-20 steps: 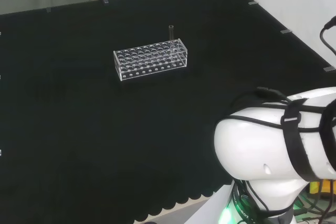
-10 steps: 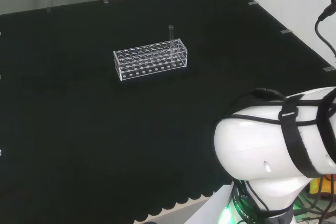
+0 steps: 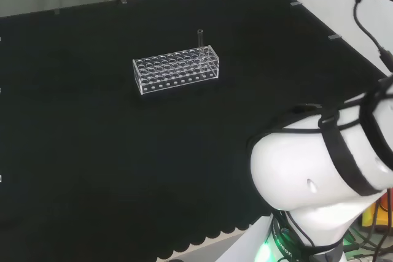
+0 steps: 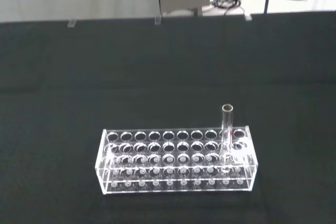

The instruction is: Pick up the test tube.

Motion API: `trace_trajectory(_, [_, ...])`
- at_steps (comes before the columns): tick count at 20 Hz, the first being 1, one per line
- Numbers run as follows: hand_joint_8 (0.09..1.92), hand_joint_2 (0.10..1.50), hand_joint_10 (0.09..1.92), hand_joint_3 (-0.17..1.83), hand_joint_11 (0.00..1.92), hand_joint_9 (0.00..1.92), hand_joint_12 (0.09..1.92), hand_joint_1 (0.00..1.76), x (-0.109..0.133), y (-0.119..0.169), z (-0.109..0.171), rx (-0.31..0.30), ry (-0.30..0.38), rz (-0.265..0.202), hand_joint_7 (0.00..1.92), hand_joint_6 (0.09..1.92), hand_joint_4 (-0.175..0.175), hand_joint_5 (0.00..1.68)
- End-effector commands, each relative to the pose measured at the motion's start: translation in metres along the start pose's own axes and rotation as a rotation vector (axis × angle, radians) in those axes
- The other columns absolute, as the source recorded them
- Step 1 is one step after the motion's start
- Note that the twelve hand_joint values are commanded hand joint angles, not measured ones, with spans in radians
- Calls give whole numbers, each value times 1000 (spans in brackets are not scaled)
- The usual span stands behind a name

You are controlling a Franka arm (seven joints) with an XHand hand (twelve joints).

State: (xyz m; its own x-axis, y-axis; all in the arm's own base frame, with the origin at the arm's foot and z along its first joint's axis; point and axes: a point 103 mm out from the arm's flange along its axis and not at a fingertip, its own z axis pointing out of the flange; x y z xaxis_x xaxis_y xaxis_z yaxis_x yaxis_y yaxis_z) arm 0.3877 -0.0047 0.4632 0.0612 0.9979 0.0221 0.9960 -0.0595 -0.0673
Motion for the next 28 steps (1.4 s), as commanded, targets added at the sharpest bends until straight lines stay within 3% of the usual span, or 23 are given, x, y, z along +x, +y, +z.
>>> trace_trajectory(1, [749, 923, 835, 195, 0, 0, 1513, 447, -12, 66, 32, 74, 15, -3, 4, 87, -45, 151])
trace_trajectory(10, [831, 900, 943, 186, 0, 29, 1537, 615, -20, 110, 80, 168, -4, 4, 120, 87, -61, 227])
trace_trajectory(19, [824, 884, 909, 239, 0, 298, 1596, 639, -35, 138, 131, 242, -44, 17, 484, 87, -77, 305])
trace_trajectory(28, [827, 877, 887, 263, 0, 378, 1607, 662, -38, 162, 184, 326, -107, 8, 530, 87, -79, 361])
